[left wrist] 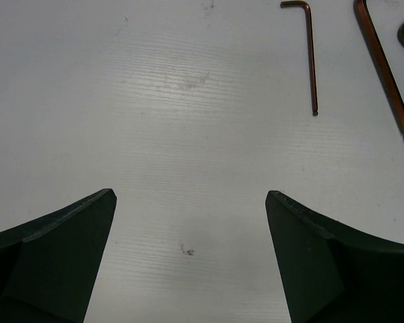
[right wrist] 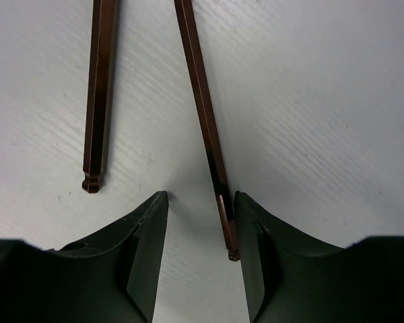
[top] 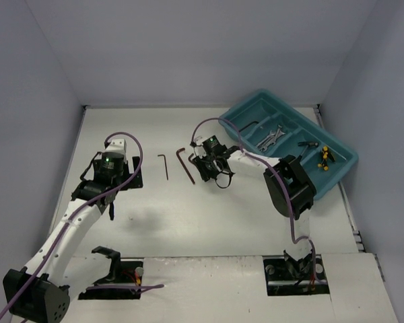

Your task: Sort the tools into containers

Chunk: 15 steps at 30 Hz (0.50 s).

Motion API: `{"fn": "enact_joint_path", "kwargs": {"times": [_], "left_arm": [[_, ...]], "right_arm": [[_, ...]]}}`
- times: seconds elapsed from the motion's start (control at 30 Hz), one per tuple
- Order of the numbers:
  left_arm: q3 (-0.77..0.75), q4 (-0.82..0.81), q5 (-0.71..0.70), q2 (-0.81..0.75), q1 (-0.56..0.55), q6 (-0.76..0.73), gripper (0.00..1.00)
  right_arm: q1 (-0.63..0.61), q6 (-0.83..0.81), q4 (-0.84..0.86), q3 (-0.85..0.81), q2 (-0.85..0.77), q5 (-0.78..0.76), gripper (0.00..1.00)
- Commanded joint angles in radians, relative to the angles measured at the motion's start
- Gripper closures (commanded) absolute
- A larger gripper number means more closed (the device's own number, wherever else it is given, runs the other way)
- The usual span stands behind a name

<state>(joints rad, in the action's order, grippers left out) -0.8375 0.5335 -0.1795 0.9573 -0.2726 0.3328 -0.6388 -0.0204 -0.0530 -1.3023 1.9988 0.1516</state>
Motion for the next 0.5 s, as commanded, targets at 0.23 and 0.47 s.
{"fn": "enact_joint_path", "kwargs": {"times": [0.23, 0.47], "left_arm": [[-0.021, -0.037, 0.004, -0.007, 0.006, -0.014, 0.09], [-0.018, -0.036, -0.003, -0.009, 0.006, -0.015, 0.10]], "right_arm": [[-0.010, -0.038, -0.258, -0.284, 0.123, -0.068, 0.59], [-0.016, -0.075, -0.323, -0.370, 0.202, -0.061, 0.59]]}}
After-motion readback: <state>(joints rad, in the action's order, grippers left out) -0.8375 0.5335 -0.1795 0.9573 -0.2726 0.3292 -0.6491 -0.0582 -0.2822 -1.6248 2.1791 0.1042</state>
